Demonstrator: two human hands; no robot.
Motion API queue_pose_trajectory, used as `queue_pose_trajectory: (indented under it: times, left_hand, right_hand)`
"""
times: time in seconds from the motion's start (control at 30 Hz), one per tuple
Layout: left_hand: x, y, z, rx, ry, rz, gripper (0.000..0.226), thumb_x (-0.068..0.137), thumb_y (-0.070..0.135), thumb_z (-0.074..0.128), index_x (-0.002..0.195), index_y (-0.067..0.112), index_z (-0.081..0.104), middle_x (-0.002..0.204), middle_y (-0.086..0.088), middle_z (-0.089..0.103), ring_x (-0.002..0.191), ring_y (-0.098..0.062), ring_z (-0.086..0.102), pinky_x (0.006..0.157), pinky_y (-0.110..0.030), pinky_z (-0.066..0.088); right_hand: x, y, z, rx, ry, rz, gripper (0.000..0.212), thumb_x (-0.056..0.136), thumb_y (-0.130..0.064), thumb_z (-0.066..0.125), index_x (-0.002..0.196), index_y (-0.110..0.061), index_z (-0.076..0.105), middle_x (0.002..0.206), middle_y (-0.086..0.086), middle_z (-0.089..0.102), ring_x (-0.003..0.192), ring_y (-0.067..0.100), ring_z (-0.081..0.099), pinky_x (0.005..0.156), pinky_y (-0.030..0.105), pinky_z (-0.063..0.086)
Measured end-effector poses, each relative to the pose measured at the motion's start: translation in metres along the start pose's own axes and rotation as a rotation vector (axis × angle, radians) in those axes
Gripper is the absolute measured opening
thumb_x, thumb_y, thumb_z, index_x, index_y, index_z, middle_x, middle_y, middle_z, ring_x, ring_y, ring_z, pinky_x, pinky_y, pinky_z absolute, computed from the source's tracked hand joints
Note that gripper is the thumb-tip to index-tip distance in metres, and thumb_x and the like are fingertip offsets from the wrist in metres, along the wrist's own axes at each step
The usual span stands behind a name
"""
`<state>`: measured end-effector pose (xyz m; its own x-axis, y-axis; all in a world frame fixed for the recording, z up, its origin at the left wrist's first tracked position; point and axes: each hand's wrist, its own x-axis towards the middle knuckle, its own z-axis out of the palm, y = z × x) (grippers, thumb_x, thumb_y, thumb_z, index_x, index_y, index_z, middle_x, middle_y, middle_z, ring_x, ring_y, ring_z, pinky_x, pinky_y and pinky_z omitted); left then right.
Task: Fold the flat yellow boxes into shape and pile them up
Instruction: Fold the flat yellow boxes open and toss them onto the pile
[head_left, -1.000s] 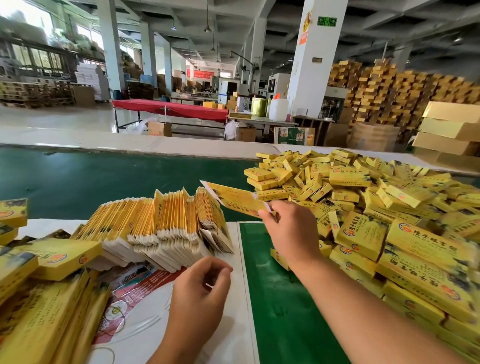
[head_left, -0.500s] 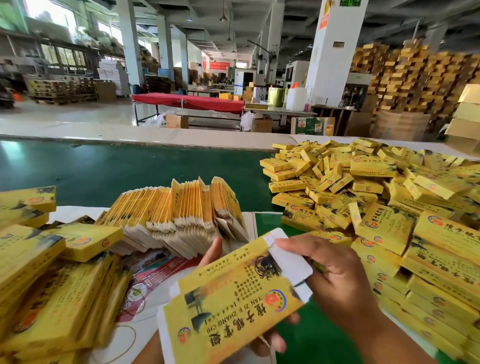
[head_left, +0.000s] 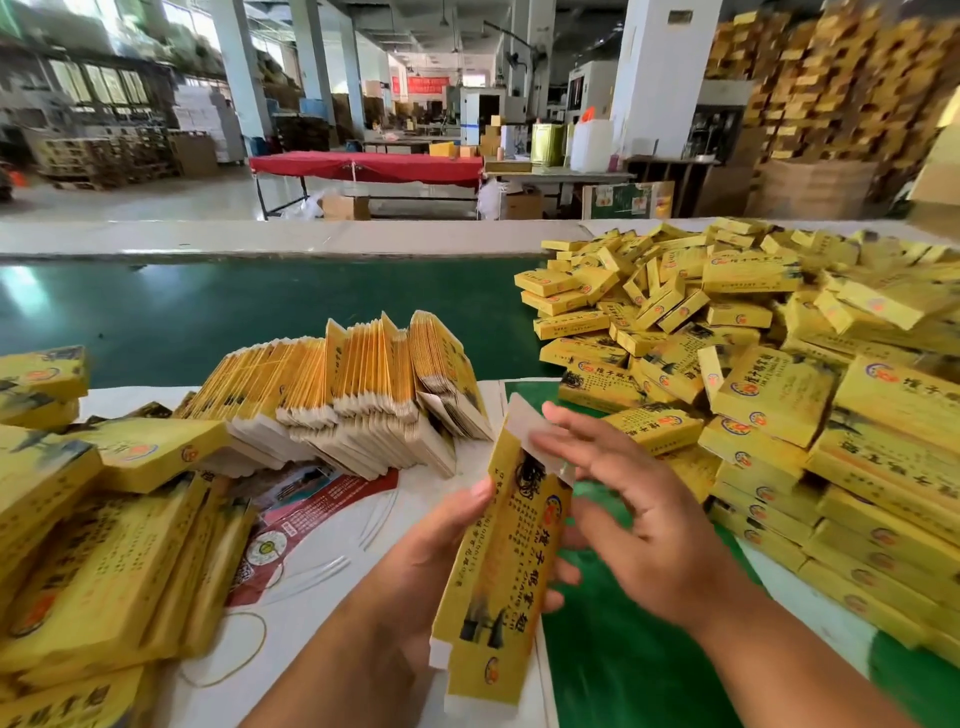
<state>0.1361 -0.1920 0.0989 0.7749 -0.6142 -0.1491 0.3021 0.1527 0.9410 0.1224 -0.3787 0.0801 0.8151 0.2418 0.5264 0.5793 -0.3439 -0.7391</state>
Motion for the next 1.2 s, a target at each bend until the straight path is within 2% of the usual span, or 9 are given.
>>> queue_pose_trajectory:
  times: [0.13,0.27,0.33,0.47,0.53,0.73,0.87,0.97,1.2]
  left_hand:
    - [-0.006,-0.007,0.0,-0.283,-0.216,0.033,0.072,0.038,0.047,0.092,0.102,0.017,0.077,0.116,-0.028,0.056,0.095,-0.041,0.054,0.082,-0.048,0.045]
    - [0.007,-0.003,0.003,-0.21,-0.062,-0.035,0.098,0.007,0.038,0.097,0.093,0.002,0.068,0.081,-0.02,0.071,0.066,-0.029,0.069,0.06,-0.037,0.057]
    - [0.013,-0.002,0.002,-0.122,-0.023,-0.024,0.106,0.0,0.044,0.094,0.089,0.001,0.057,0.065,-0.01,0.072,0.057,-0.017,0.07,0.053,-0.025,0.056]
    - [0.01,-0.012,-0.004,-0.18,-0.198,-0.123,0.098,0.028,0.049,0.094,0.109,0.004,0.062,0.091,-0.019,0.067,0.079,-0.029,0.064,0.077,-0.04,0.049]
    - [0.007,-0.018,-0.009,-0.211,-0.261,-0.126,0.082,0.045,0.051,0.09,0.112,0.01,0.065,0.099,-0.018,0.066,0.083,-0.028,0.064,0.078,-0.04,0.051]
    - [-0.001,-0.026,-0.01,-0.169,-0.246,-0.069,0.066,0.068,0.05,0.079,0.119,0.012,0.063,0.111,-0.016,0.062,0.092,-0.024,0.062,0.083,-0.033,0.051]
    - [0.0,-0.026,-0.012,-0.193,-0.144,0.04,0.065,0.067,0.045,0.082,0.119,0.008,0.066,0.112,-0.02,0.063,0.095,-0.029,0.064,0.088,-0.038,0.052]
    - [0.0,-0.024,-0.013,-0.22,-0.03,0.162,0.059,0.071,0.037,0.081,0.12,0.008,0.065,0.111,-0.018,0.066,0.1,-0.028,0.066,0.089,-0.038,0.054]
    - [0.001,-0.023,-0.008,0.011,0.254,0.283,0.075,0.063,0.041,0.084,0.126,0.013,0.055,0.112,-0.018,0.068,0.103,-0.036,0.067,0.083,-0.046,0.056]
  right_hand:
    - [-0.004,-0.002,0.007,0.017,-0.098,0.106,0.046,0.087,-0.021,0.059,0.126,-0.044,0.056,0.148,-0.026,0.038,0.136,-0.001,0.039,0.097,0.014,0.046]
    - [-0.004,-0.004,0.009,0.202,-0.102,0.244,0.03,0.083,-0.021,0.063,0.109,-0.034,0.057,0.133,-0.018,0.053,0.109,0.012,0.061,0.086,0.044,0.055]
    - [-0.003,-0.005,0.009,0.315,-0.108,0.267,0.02,0.082,-0.021,0.063,0.1,-0.028,0.056,0.115,-0.013,0.06,0.081,0.011,0.063,0.066,0.04,0.055]
    - [-0.003,-0.004,0.012,0.42,-0.123,0.297,0.019,0.085,-0.026,0.065,0.099,-0.013,0.063,0.128,-0.01,0.055,0.095,0.024,0.066,0.069,0.05,0.057]
    - [-0.002,-0.005,0.011,0.377,-0.127,0.263,0.021,0.089,-0.024,0.061,0.101,-0.008,0.068,0.132,-0.015,0.053,0.109,0.013,0.061,0.078,0.03,0.056]
    - [-0.001,-0.001,0.008,0.466,-0.097,0.331,0.039,0.09,-0.021,0.053,0.099,0.016,0.061,0.136,-0.015,0.056,0.08,0.018,0.058,0.053,0.025,0.045]
    - [-0.001,-0.001,0.011,0.382,0.055,0.337,0.031,0.077,-0.045,0.067,0.095,-0.02,0.069,0.128,-0.013,0.062,0.11,0.01,0.063,0.074,0.025,0.055]
    - [-0.002,0.001,0.016,0.275,0.133,0.407,0.055,0.062,-0.073,0.072,0.108,-0.044,0.063,0.116,-0.006,0.07,0.113,0.01,0.065,0.088,0.035,0.057]
    - [-0.003,-0.009,0.023,0.354,-0.07,0.357,0.045,0.079,-0.064,0.066,0.116,-0.039,0.069,0.111,-0.009,0.074,0.103,0.012,0.07,0.082,0.025,0.058]
